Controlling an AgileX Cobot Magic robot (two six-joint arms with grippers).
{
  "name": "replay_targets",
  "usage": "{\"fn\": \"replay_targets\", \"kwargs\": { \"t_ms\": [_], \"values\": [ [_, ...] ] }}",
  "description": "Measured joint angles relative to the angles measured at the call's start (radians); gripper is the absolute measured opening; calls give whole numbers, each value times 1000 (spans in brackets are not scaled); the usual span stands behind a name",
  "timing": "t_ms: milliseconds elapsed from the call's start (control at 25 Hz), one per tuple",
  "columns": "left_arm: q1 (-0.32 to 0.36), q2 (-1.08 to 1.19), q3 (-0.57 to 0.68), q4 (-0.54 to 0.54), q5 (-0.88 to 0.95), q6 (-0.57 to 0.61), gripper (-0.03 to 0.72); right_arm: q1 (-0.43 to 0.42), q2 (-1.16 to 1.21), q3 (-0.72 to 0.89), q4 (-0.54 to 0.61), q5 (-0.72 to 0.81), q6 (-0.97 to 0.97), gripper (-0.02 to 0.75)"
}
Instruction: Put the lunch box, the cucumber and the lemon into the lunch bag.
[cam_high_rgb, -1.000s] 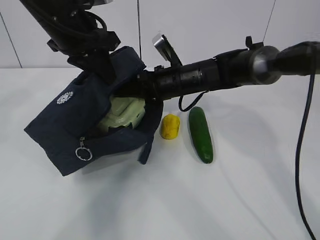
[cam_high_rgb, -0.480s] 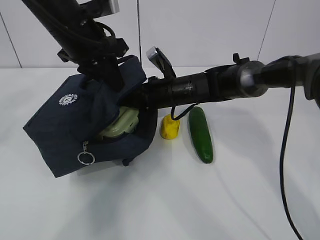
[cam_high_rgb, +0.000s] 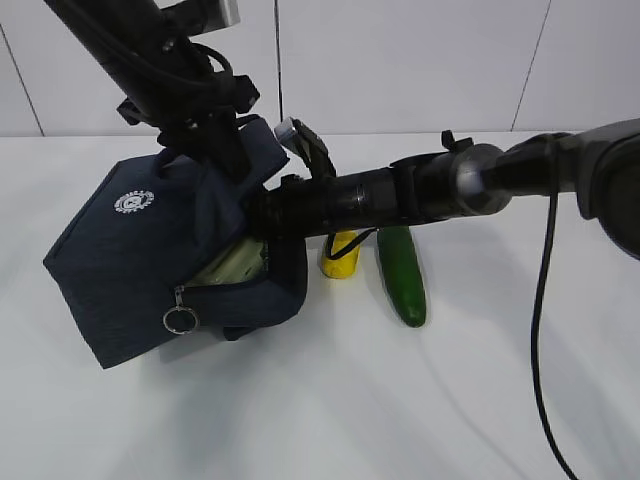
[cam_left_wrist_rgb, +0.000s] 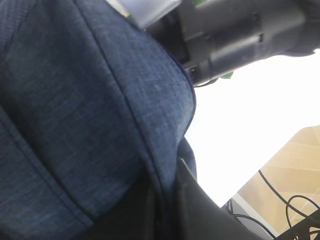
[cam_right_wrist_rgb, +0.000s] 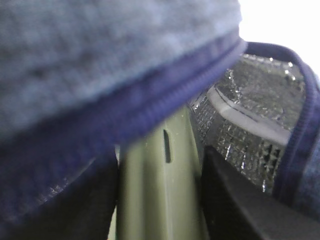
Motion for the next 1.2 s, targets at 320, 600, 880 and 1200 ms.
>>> {"fn": "replay_targets", "kwargs": {
  "t_ms": [320,600,880,1200],
  "values": [
    [0,2,0,0,0,0,7,0,9,0,20,4,0,382],
    [0,2,0,0,0,0,7,1,9,0,22,5,-4,399],
    [0,2,0,0,0,0,7,1,9,-5,-3,59,-4,492],
    [0,2,0,0,0,0,7,-68,-5,-5,-37,149,23,498]
  ]
}}
